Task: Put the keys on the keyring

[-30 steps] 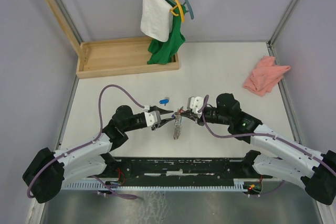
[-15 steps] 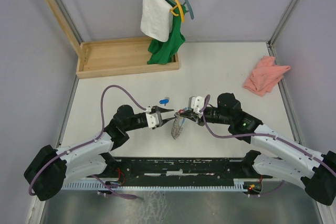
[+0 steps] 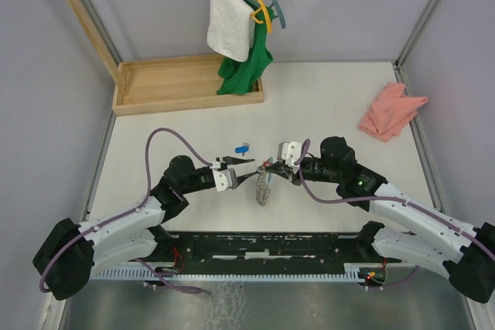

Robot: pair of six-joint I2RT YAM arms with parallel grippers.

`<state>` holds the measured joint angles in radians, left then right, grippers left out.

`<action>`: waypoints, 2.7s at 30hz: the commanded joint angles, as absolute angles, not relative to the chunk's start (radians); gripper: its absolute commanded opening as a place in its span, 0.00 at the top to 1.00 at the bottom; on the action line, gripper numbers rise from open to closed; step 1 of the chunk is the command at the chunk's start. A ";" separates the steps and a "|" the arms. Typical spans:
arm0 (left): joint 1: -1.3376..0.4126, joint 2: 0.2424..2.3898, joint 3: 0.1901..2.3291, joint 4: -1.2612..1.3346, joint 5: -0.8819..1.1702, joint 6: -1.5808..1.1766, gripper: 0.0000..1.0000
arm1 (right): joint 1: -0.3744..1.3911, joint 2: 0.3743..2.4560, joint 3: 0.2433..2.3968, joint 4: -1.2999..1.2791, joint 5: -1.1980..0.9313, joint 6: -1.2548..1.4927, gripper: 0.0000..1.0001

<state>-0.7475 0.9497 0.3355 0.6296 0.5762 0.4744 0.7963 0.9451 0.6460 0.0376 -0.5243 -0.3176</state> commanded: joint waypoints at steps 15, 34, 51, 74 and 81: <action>-0.745 1.044 0.437 0.641 0.652 0.535 0.73 | 0.793 0.927 0.667 0.147 -0.579 -0.286 0.99; -0.772 0.933 0.467 0.431 0.580 0.134 0.97 | 0.785 0.899 0.580 0.348 -0.437 -0.203 0.99; -0.857 0.904 0.416 0.400 0.350 0.035 0.60 | 0.775 0.903 0.552 0.383 -0.454 -0.215 0.99; -0.656 0.925 0.479 0.507 0.676 0.360 0.51 | 0.761 0.864 0.549 0.304 -0.539 -0.282 0.99; -0.644 0.963 0.539 0.466 0.819 0.424 0.49 | 0.761 0.879 0.555 0.303 -0.567 -0.281 0.99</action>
